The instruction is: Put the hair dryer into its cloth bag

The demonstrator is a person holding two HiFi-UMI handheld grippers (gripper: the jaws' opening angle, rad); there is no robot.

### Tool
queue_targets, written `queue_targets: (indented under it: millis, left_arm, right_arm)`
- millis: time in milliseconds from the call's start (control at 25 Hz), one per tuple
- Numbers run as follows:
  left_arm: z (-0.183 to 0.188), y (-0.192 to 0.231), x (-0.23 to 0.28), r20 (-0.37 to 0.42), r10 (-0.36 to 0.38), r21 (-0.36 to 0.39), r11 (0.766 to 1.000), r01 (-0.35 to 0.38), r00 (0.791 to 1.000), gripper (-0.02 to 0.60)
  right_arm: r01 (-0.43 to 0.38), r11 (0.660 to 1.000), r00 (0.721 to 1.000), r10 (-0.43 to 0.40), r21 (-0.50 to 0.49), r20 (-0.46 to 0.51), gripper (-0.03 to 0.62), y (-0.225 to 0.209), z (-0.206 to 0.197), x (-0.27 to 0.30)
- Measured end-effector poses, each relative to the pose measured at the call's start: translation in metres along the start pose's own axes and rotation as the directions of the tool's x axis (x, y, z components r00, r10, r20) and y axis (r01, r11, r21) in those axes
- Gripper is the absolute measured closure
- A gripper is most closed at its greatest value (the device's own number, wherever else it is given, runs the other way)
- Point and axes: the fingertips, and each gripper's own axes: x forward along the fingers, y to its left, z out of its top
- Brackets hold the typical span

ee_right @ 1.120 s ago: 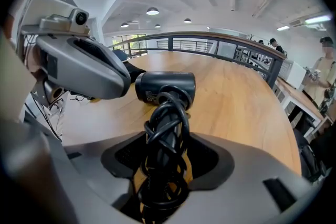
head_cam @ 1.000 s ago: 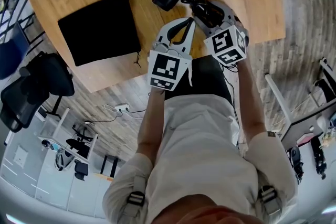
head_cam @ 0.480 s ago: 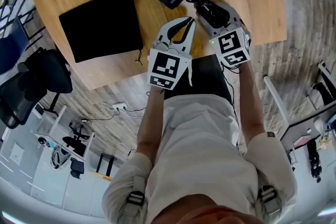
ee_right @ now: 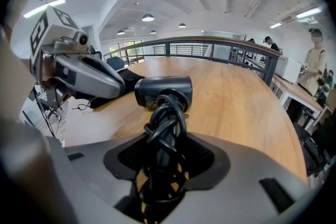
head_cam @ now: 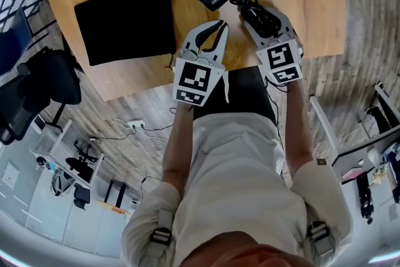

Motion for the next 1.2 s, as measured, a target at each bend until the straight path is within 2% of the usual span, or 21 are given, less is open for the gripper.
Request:
queue_targets:
  millis: [520,760,1200]
  left_arm:
    - [-0.026,0.042,-0.036,0.005,0.14,-0.069,0.988,-0.139,0.99,0.558]
    - [-0.048,0.07,-0.057,-0.004,0.201,-0.089,0.976,-0.201,0.98,0.53]
    - [-0.076,0.109,-0.067,-0.074,0.352,-0.069,0.932,-0.357,0.933,0.496]
  right_arm:
    - [-0.034,0.998,0.999,0.034,-0.045,0.014,0.382,0.027,0.018,-0.002]
    - [-0.049,0.996,0.999,0.05,-0.071,0.015,0.382,0.05,0.026,0.007]
    - [-0.069,0.992,0.997,0.071,-0.101,0.017,0.382,0.057,0.034,0.004]
